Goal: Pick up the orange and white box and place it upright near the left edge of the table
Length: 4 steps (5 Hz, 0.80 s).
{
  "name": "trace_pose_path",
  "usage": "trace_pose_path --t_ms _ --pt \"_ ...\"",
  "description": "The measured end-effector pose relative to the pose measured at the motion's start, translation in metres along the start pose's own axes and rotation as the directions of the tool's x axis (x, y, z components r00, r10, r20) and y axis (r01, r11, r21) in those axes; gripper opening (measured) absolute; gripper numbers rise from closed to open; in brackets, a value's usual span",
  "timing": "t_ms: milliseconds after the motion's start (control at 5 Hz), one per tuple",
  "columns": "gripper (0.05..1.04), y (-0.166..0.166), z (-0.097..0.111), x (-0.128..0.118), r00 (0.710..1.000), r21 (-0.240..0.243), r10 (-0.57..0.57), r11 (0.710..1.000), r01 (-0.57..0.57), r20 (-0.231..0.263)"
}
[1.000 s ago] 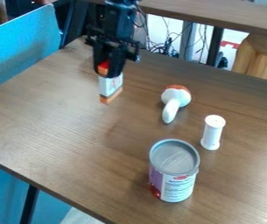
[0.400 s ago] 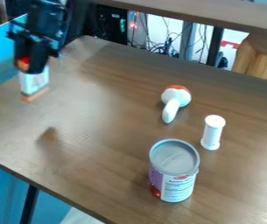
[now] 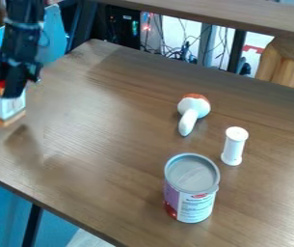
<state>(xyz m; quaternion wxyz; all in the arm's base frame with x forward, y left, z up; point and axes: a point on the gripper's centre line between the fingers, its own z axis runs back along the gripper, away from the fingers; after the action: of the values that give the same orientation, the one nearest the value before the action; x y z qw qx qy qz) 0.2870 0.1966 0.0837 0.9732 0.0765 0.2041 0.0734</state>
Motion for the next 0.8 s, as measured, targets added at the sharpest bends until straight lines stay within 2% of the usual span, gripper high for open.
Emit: trace_pose_path --t_ms 200,400,600,800 --pt "0.392 0.002 -0.012 0.006 0.999 -0.026 -0.053 0.998 0.053 0.009" --pt "0.392 0.003 -0.016 0.008 0.995 -0.052 -0.090 0.994 0.092 0.039" --pt "0.462 0.002 -0.017 0.009 0.994 -0.057 -0.094 0.994 0.098 0.059" --pt "0.784 0.000 -0.024 0.010 0.991 -0.080 -0.120 0.989 0.124 0.056"
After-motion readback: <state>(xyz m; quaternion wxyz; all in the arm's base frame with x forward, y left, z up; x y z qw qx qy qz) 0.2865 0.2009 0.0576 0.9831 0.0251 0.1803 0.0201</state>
